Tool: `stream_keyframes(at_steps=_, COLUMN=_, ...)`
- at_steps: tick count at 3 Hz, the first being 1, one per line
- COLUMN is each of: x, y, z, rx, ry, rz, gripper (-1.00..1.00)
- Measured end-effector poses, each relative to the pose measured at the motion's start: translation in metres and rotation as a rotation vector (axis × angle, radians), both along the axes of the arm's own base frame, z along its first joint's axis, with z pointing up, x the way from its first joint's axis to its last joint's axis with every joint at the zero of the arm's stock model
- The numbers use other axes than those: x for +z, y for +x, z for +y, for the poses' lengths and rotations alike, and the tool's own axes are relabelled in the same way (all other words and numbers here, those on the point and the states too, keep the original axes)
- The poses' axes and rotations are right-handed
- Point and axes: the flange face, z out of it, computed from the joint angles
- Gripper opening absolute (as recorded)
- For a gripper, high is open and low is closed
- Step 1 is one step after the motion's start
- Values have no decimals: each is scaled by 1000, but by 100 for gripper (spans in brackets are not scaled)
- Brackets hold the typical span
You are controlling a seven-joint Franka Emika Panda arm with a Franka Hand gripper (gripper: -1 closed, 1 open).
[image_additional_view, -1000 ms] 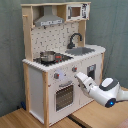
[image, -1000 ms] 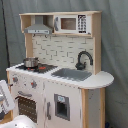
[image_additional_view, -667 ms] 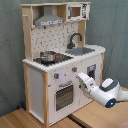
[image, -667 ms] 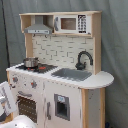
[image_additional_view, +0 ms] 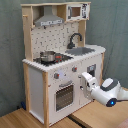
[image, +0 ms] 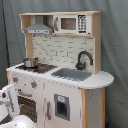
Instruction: Play with the kitchen
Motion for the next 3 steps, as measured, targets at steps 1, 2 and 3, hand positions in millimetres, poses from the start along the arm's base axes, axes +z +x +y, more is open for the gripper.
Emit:
stream_keyframes(at_steps=1, x=1, y=5, z=-11, rx=1, ry=89, rz=-21, gripper=100)
stream_keyframes(at_steps=2, x=2, y=14, z=-13, rx=24, ry=158, rz=-27, gripper=100)
stream_keyframes(at_steps=3, x=-3, y=24, z=-16, rx=49, ry=201, rz=-16, gripper=100)
